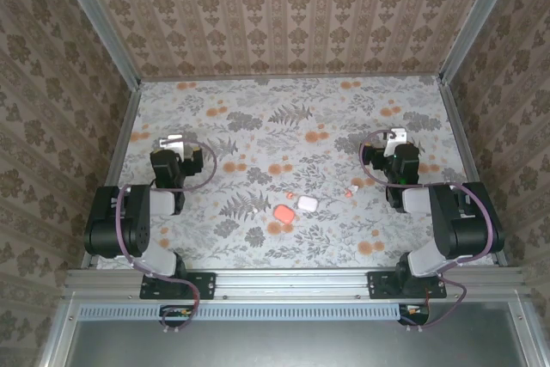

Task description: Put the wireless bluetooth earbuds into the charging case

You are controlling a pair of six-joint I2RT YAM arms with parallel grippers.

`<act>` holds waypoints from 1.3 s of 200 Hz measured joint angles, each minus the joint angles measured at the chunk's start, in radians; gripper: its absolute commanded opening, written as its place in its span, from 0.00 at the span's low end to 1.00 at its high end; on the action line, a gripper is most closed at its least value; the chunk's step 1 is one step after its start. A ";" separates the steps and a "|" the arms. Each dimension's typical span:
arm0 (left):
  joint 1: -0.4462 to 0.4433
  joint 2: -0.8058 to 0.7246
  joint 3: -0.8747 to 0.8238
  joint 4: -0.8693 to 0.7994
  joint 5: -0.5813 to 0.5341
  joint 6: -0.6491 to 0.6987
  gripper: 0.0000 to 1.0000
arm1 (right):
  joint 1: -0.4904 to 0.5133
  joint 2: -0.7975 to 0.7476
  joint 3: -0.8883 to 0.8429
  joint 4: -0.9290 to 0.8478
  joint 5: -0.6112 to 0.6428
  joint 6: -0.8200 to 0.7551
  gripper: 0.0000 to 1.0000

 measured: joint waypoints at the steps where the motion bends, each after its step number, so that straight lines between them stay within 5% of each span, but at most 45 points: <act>1: 0.000 0.000 0.000 0.000 0.002 0.000 1.00 | 0.000 0.000 0.000 0.000 0.000 0.000 1.00; 143: 0.000 -0.002 0.000 -0.012 0.055 0.007 1.00 | 0.000 -0.024 0.020 -0.105 0.000 0.000 1.00; 209: -0.064 -0.285 0.188 -0.448 0.076 0.005 0.85 | 0.043 -0.260 0.348 -0.716 0.031 0.104 1.00; 260: -0.213 -0.429 0.335 -0.849 0.085 -0.123 0.81 | 0.243 -0.312 0.561 -1.202 0.049 0.209 0.99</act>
